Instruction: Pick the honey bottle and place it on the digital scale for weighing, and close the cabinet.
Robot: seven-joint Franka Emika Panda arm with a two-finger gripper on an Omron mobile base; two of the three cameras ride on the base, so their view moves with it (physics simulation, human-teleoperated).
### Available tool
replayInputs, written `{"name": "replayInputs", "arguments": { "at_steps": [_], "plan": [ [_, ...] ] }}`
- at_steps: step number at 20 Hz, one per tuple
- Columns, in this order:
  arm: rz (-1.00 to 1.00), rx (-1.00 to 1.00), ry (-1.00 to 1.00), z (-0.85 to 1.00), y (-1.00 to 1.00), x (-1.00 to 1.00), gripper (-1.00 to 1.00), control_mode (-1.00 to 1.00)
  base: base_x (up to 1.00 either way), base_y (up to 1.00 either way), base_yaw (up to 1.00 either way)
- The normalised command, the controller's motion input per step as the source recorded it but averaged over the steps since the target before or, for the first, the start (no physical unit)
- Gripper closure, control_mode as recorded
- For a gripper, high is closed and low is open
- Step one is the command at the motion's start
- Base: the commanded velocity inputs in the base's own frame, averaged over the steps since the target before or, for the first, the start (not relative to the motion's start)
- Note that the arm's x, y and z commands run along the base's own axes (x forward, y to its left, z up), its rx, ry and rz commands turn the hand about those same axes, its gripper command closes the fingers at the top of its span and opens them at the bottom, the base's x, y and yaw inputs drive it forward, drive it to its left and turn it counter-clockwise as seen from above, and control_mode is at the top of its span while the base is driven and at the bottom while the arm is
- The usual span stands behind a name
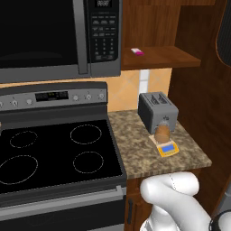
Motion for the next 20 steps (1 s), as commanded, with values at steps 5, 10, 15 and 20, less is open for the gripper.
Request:
{"name": "replayInputs", "arguments": {
  "at_steps": [5, 10, 15, 20],
  "plan": [
    [0.17, 0.1, -0.1, 0.1, 0.52, 0.38, -1.0, -1.0, 0.0, 0.0, 0.0],
    [0.22, 0.11, -0.04, 0.0, 0.55, 0.81, -1.0, -1.0, 0.0, 0.0, 0.0],
    [0.23, 0.1, -0.08, 0.11, 0.76, 0.7, -1.0, -1.0, 0.0, 0.0, 0.0],
    [0.18, 0.06, -0.11, 0.12, 0.86, 0.67, -1.0, -1.0, 0.0, 0.0, 0.0]
  ]
}}
